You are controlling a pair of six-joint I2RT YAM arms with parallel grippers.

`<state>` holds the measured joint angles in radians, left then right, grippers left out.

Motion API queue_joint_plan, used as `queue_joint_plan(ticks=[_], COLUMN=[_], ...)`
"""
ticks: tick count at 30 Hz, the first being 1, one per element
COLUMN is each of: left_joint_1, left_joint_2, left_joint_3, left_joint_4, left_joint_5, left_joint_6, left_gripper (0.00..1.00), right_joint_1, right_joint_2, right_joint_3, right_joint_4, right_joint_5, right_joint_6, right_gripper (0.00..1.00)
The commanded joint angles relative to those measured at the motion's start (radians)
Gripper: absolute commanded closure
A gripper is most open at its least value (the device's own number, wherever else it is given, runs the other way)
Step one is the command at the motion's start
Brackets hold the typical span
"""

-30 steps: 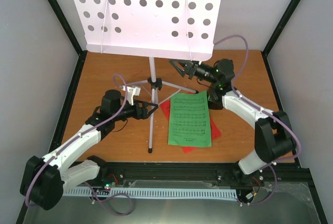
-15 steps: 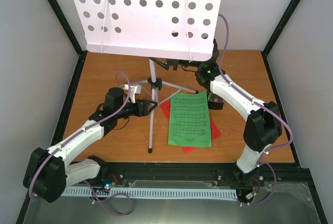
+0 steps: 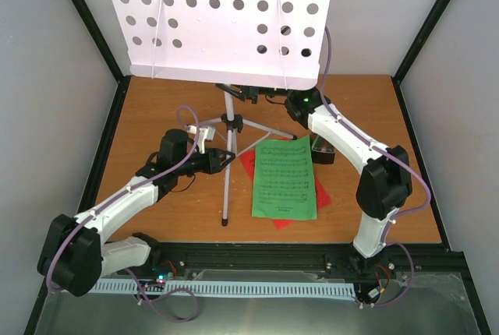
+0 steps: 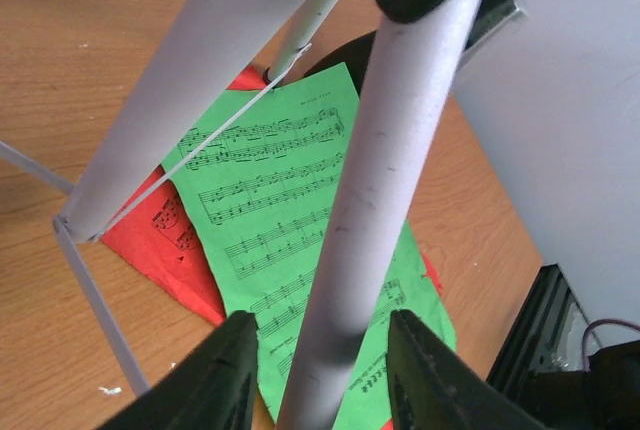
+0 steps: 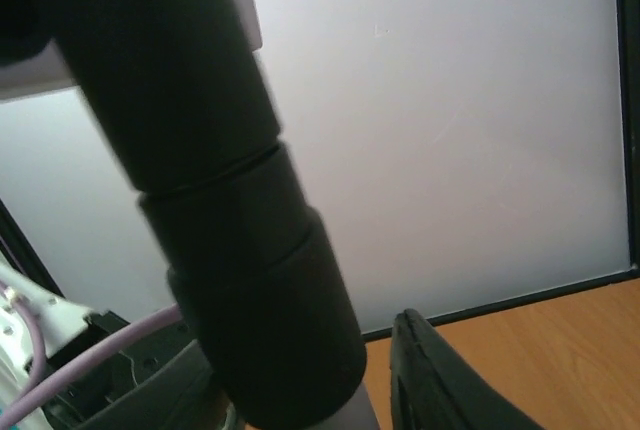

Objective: Pack up the instrument practice props

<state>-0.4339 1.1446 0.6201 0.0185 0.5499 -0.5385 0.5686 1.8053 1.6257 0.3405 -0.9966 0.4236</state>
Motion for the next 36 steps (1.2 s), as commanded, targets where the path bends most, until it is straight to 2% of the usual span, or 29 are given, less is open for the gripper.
queue_joint_plan(ticks=[1, 6, 8, 12, 22, 30, 36], left_joint_1=[0.004, 0.003, 0.004, 0.004, 0.004, 0.004, 0.004], left_joint_2=[0.019, 0.014, -0.003, -0.053, -0.167, -0.275, -0.36], left_joint_3=[0.047, 0.044, 0.044, 0.065, 0.195, 0.258, 0.217], left_joint_4=[0.005, 0.014, 0.017, 0.017, 0.048, 0.061, 0.067], left_joint_5=[0.005, -0.042, -0.077, -0.148, -0.316, -0.395, -0.453], left_joint_6=[0.02, 0.038, 0.064, 0.135, 0.267, 0.313, 0.335], left_gripper=[0.68, 0.99, 1.0, 1.0, 1.0, 1.0, 1.0], right_joint_1=[0.008, 0.01, 0.012, 0.029, 0.129, 0.19, 0.223], right_joint_2=[0.011, 0.009, 0.009, 0.025, 0.09, 0.062, 0.013], right_joint_3=[0.047, 0.063, 0.077, 0.143, 0.374, 0.344, 0.208], right_joint_4=[-0.043, -0.054, -0.049, -0.07, -0.308, -0.31, -0.226], right_joint_5=[-0.017, -0.019, -0.02, -0.032, -0.032, -0.01, 0.055], right_joint_6=[-0.035, -0.051, -0.053, -0.078, -0.24, -0.259, -0.248], right_gripper=[0.66, 0.92, 0.97, 0.97, 0.97, 0.97, 0.97])
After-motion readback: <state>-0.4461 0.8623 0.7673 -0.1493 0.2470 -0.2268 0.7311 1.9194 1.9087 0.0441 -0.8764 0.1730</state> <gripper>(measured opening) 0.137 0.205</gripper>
